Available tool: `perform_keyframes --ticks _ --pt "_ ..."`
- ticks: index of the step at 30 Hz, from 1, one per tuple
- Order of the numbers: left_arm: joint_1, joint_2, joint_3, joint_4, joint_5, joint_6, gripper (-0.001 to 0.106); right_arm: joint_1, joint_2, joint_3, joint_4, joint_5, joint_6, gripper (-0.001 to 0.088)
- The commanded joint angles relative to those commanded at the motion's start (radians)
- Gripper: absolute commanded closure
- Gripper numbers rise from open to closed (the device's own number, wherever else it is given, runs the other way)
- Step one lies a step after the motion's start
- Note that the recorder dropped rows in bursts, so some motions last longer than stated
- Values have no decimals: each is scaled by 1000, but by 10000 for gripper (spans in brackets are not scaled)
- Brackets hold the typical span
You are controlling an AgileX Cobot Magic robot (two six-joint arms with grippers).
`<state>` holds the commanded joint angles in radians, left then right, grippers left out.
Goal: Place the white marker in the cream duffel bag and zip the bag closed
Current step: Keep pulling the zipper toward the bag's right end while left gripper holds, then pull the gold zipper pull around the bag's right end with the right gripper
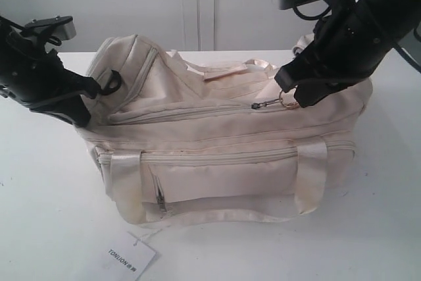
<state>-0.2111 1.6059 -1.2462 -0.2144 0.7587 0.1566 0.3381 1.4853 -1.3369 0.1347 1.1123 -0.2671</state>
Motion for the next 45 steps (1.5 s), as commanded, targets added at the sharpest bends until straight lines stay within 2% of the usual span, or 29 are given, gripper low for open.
perform_keyframes --ticks 22,29,37,45 --pt "0 0 0 23 -25 -1 1053 0 0 0 -49 -17 21 868" --pt "0 0 0 23 -14 -1 1053 0 0 0 -151 -23 95 868" --pt "0 0 0 23 -6 -1 1053 0 0 0 -167 -35 95 868" --pt "0 0 0 23 -4 -1 1053 0 -2 0 -253 -41 143 868"
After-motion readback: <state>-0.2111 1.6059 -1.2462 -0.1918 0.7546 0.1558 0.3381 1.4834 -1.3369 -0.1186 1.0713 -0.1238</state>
